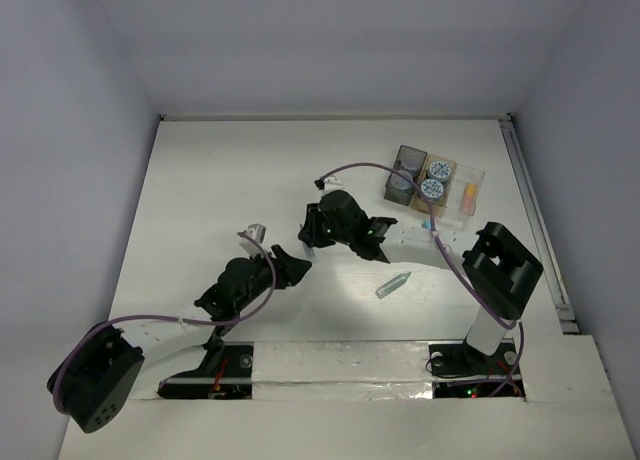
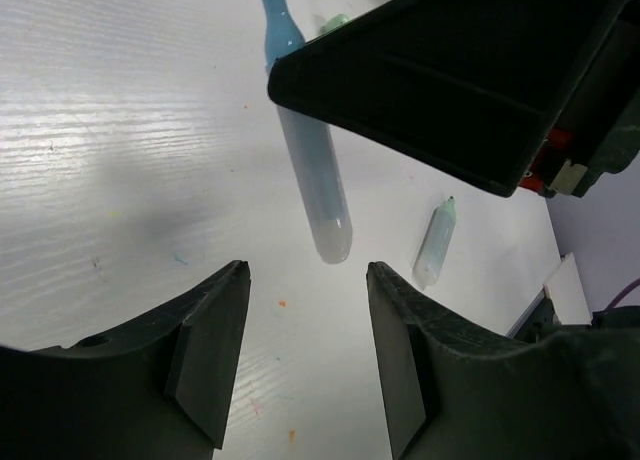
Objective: Sort the stationery into containers
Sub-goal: Pick up the pen from the center of the board.
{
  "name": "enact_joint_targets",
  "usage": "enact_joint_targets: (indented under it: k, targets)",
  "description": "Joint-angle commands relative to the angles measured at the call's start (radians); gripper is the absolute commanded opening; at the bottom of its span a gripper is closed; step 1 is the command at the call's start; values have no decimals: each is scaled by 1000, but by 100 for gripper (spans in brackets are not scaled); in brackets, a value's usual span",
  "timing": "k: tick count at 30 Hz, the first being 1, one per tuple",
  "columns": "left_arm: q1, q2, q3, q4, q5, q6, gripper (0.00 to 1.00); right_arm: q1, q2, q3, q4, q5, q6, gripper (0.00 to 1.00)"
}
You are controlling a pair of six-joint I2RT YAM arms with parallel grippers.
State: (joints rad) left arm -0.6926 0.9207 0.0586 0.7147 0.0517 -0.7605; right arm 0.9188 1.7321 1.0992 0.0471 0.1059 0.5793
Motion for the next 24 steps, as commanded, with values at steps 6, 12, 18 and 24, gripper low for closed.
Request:
enact_joint_targets:
  k: [6,12,18,24]
  targets:
    - [2,95,30,224,27,29,47,20,-11,-25,134,-43,76,0]
    - [2,144,47,249,22,39,39,29,-9,-32,166,-74,82,0]
    - [2,153,55,239,2,44,10,49,-22,-42,177,-72,80,0]
    - [2,116,55,190,-4,62,0,49,-58,-78,175,-38,82,13]
